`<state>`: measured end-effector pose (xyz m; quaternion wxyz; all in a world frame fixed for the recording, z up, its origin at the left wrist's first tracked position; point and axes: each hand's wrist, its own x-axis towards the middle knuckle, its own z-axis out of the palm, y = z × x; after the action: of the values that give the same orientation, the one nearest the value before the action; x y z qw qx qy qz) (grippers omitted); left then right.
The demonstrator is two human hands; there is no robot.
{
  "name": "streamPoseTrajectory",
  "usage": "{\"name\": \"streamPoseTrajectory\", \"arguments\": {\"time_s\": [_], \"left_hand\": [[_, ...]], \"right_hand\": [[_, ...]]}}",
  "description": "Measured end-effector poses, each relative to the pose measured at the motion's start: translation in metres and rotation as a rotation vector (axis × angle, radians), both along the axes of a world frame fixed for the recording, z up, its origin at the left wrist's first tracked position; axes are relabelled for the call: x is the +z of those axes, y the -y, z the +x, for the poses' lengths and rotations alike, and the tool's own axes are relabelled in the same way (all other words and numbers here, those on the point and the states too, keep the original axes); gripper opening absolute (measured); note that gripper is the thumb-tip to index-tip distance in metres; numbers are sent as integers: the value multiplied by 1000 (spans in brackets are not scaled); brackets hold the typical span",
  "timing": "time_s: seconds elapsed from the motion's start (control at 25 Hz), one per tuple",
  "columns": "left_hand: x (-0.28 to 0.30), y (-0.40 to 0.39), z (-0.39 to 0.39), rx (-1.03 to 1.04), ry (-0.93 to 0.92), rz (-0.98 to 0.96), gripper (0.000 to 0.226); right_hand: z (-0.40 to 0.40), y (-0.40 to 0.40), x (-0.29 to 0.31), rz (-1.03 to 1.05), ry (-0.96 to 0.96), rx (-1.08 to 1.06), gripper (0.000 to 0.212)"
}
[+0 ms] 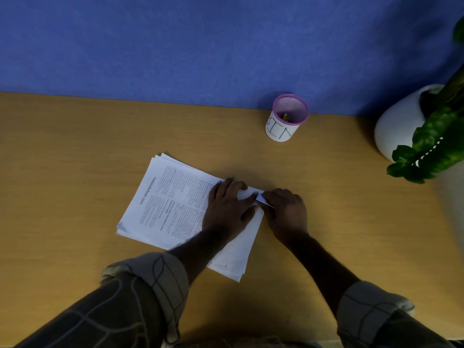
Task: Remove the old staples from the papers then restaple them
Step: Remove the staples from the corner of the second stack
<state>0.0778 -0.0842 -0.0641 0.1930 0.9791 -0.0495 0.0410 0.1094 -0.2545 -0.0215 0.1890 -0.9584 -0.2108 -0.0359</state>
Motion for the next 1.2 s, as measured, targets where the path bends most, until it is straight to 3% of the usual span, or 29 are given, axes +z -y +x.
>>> {"name": "streamPoseTrajectory", "arguments": {"time_s": [0.44,0.72,1.2], "left_hand": [[-6,0,1,22,43,-54,27],[-8,0,3,38,-13,-74,34],[-3,-2,0,3,-10,-42,40]], "right_hand": [[-6,3,-4,-84,200,101,21],[-6,10,-8,-151,280,239,22],[-4,34,-8,15,-46,7,22]]}}
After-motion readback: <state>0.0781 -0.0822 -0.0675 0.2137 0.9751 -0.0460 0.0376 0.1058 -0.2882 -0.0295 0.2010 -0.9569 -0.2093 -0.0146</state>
